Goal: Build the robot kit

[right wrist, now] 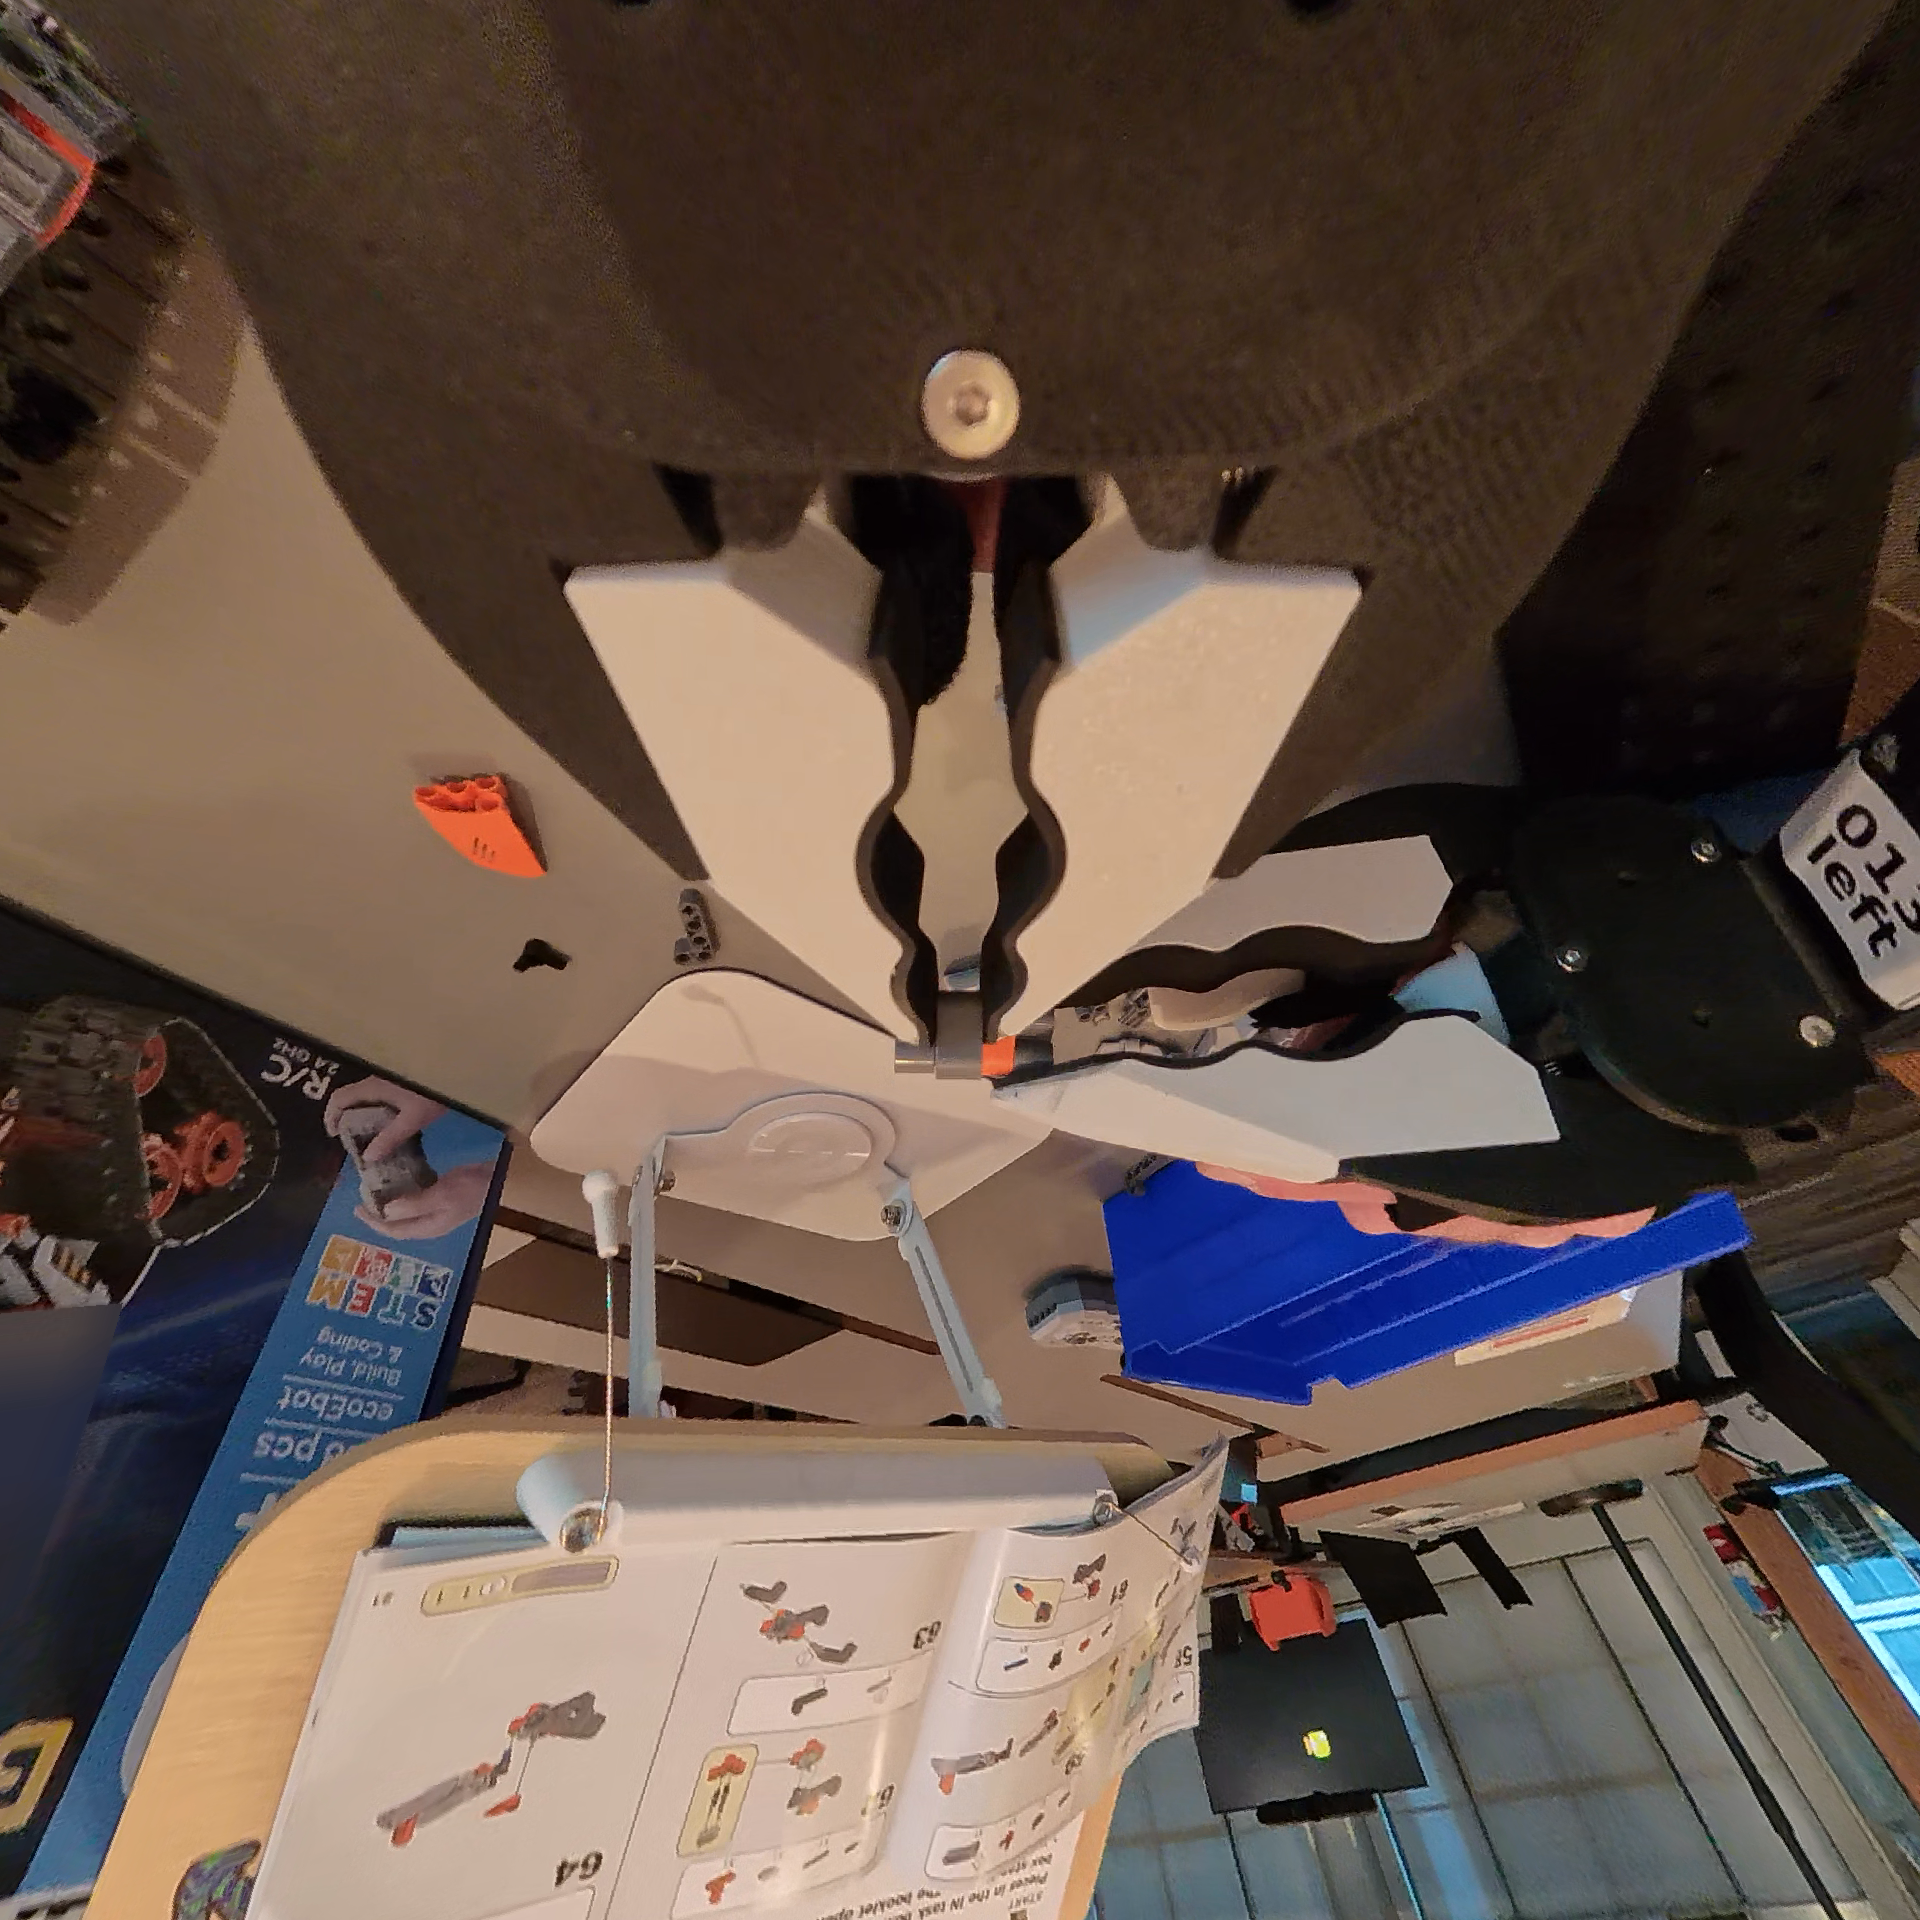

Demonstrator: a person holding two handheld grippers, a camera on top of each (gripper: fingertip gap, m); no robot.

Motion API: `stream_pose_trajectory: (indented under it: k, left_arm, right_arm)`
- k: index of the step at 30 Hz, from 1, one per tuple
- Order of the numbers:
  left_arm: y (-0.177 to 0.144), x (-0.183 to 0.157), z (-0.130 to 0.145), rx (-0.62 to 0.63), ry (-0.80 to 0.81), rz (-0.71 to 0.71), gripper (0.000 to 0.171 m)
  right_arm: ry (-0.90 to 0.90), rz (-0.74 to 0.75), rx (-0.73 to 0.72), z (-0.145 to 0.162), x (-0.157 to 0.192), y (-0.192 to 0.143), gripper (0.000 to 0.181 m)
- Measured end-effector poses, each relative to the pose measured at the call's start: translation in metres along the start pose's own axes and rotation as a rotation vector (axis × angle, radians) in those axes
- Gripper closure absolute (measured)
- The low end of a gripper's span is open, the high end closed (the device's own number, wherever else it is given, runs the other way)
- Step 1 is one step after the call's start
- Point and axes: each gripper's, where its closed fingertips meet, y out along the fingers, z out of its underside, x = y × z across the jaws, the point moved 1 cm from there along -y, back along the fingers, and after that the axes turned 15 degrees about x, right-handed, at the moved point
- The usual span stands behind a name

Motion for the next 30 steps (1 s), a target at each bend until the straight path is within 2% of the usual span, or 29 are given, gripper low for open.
stream_pose_trajectory:
  k: [12,16,20,23,26,30]
  left_arm:
    - [0.0,0.007,-0.002,-0.088,-0.458,0.235,0.159]
    - [0.0,0.009,-0.003,-0.118,-0.565,0.303,0.159]
    - [-0.001,0.007,-0.005,-0.142,-0.568,0.349,0.158]
    - [0.0,0.011,-0.002,-0.196,-0.758,0.491,0.158]
    - [-0.001,0.011,0.0,-0.257,-0.963,0.695,0.158]
    - [-0.011,0.017,-0.008,-0.409,-1.145,0.927,0.158]
  right_arm:
    - [-0.058,0.066,-0.035,-0.006,0.002,-0.004,0.176]
    - [-0.082,0.084,-0.043,-0.008,0.002,-0.004,0.176]
    - [-0.03,-0.004,-0.068,-0.013,0.002,-0.006,0.175]
    - [-0.066,-0.014,-0.096,-0.021,0.006,-0.011,0.174]
    - [-0.154,-0.039,-0.131,-0.029,0.012,-0.021,0.175]
    - [-0.426,0.038,-0.066,-0.021,0.012,-0.023,0.174]
